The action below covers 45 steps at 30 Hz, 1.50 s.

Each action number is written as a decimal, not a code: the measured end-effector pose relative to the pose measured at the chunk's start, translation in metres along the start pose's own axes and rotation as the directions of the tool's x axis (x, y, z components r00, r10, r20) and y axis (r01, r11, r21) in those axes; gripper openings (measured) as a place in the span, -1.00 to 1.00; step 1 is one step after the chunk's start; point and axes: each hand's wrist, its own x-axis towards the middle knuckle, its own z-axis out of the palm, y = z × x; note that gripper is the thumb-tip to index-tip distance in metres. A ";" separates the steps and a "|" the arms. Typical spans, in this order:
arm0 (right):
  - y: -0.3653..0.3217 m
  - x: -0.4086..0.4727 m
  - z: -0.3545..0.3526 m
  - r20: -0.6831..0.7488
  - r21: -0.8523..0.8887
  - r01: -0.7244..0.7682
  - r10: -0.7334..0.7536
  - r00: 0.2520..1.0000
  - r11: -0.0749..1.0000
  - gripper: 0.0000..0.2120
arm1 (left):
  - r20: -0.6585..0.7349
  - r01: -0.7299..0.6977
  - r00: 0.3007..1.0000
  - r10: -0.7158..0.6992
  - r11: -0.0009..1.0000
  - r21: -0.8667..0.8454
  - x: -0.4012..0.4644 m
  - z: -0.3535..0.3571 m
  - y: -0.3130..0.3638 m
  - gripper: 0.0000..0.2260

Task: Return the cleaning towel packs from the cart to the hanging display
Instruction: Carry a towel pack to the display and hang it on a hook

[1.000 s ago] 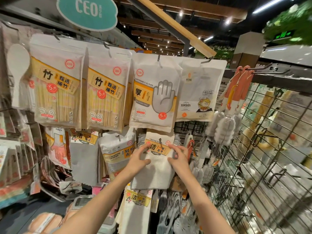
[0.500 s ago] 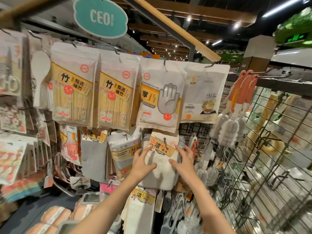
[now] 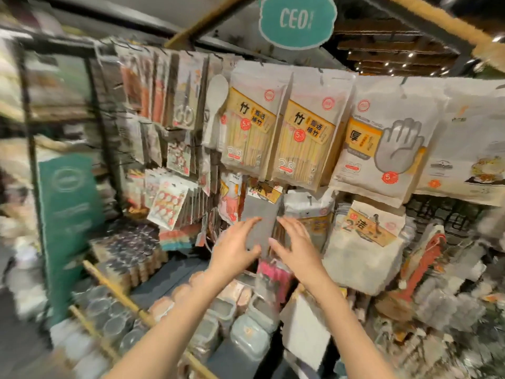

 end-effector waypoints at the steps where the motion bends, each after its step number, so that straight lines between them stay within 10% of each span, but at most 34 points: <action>1: -0.013 0.004 0.013 0.023 -0.001 0.031 -0.031 0.999 1.000 -0.44 | -0.028 0.020 0.999 -0.019 0.999 0.046 -0.008 -0.015 -0.014 -0.47; 12: -0.168 0.016 0.162 0.338 0.000 0.387 -0.364 0.868 0.922 -0.43 | -0.257 0.413 0.891 -0.373 0.902 0.123 -0.125 -0.151 -0.162 -0.50; 28: -0.468 -0.042 0.411 0.529 0.265 0.690 -0.700 0.480 0.674 -0.42 | -0.525 0.797 0.499 -0.690 0.603 -0.037 -0.362 -0.355 -0.347 -0.49; 45: -0.740 -0.181 0.588 0.428 0.733 0.654 -0.875 -0.226 0.189 -0.40 | -0.780 0.910 -0.245 -0.576 0.142 -0.390 -0.595 -0.496 -0.394 -0.47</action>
